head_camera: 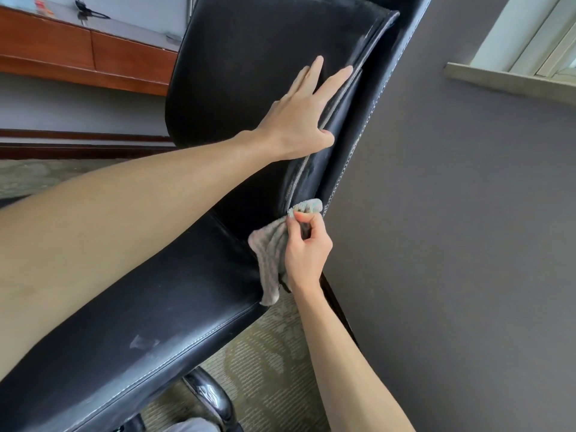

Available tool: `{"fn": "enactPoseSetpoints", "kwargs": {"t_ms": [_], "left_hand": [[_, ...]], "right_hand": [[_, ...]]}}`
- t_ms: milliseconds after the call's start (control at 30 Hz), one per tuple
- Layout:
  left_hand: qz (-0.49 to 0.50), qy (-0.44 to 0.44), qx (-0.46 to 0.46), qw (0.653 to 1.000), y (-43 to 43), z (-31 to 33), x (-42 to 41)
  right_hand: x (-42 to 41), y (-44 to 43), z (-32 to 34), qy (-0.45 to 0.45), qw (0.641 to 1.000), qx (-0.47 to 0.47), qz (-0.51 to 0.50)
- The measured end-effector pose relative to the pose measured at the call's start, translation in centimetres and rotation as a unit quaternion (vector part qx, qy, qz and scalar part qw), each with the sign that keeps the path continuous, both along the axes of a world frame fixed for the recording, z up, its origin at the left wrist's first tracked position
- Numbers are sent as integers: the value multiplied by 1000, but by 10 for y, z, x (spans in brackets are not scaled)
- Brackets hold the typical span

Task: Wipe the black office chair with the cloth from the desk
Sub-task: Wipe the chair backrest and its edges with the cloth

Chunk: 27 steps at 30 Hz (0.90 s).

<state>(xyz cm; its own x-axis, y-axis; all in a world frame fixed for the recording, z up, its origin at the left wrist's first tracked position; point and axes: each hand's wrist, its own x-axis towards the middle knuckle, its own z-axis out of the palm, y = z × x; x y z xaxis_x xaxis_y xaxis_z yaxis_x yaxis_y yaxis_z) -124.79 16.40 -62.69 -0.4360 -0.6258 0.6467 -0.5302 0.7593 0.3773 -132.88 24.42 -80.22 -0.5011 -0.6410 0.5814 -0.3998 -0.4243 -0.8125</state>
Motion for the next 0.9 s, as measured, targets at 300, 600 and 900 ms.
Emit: {"fn": "enactPoseSetpoints", "kwargs": {"t_ms": [300, 600, 900], "left_hand": [[19, -13, -10, 1000, 0, 2, -1], [21, -11, -14, 1000, -3, 0, -3], [11, -9, -12, 1000, -5, -2, -3]], "right_hand": [[-9, 1, -27, -59, 993, 93, -32], [-2, -3, -5, -24, 999, 36, -20], [-11, 11, -21, -67, 991, 109, -32]]}}
